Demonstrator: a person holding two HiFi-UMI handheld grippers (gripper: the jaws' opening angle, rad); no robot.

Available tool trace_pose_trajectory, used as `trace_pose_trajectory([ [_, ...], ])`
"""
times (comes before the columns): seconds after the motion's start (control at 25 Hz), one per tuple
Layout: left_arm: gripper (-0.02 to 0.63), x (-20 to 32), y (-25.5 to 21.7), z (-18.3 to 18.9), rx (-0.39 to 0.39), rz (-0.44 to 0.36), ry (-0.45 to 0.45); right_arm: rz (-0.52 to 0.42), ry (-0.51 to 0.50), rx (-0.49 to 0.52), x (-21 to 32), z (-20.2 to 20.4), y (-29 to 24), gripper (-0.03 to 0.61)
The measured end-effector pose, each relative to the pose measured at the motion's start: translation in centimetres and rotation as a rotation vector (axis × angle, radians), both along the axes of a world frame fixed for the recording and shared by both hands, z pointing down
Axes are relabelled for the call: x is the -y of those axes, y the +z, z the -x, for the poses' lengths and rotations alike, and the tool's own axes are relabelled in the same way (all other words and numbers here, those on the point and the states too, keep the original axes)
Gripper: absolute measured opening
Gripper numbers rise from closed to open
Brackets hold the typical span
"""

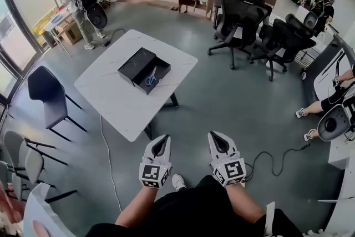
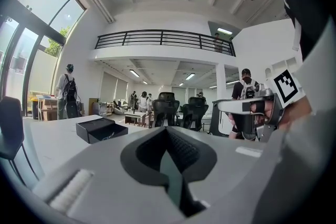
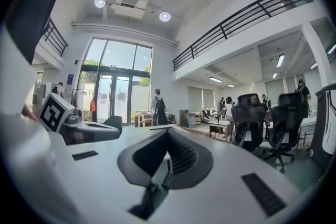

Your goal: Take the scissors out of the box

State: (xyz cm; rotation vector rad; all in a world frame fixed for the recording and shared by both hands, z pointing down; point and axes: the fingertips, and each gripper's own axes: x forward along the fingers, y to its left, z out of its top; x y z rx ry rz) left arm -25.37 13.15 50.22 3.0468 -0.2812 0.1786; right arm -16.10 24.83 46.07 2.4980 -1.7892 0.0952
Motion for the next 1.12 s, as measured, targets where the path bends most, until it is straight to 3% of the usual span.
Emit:
trace_pose_trajectory([
  [0.36,0.009,0.0,0.5,-2.4,0.016,-0.001,0.016,0.006,0.019,0.026,-0.1,-2.8,0.8,0.006],
  [1.12,0.009,2.2,0.1,-15.3,0.049,-0.041,-0.053,-0.037,-0.084,0.04,3.5,-16.1,0.5,0.006],
])
